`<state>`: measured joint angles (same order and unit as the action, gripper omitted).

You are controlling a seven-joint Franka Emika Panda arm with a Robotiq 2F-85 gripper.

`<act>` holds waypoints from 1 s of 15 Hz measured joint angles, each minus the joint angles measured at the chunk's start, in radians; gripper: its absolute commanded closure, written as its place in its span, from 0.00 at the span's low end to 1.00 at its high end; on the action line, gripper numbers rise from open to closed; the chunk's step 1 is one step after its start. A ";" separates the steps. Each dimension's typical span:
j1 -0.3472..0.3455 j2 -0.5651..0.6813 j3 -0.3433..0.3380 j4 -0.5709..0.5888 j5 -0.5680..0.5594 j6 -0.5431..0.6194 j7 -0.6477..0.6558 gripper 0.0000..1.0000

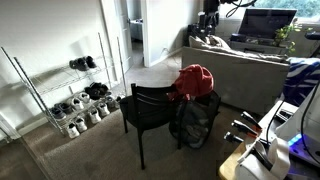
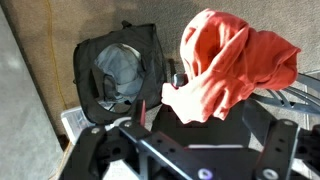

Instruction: Put the towel in the black laundry bag.

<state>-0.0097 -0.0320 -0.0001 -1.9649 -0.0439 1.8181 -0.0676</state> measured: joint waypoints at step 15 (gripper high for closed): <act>0.020 0.226 0.020 -0.136 0.057 0.320 -0.141 0.00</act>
<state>0.0108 0.1942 0.0200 -2.1004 0.0136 2.1383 -0.2085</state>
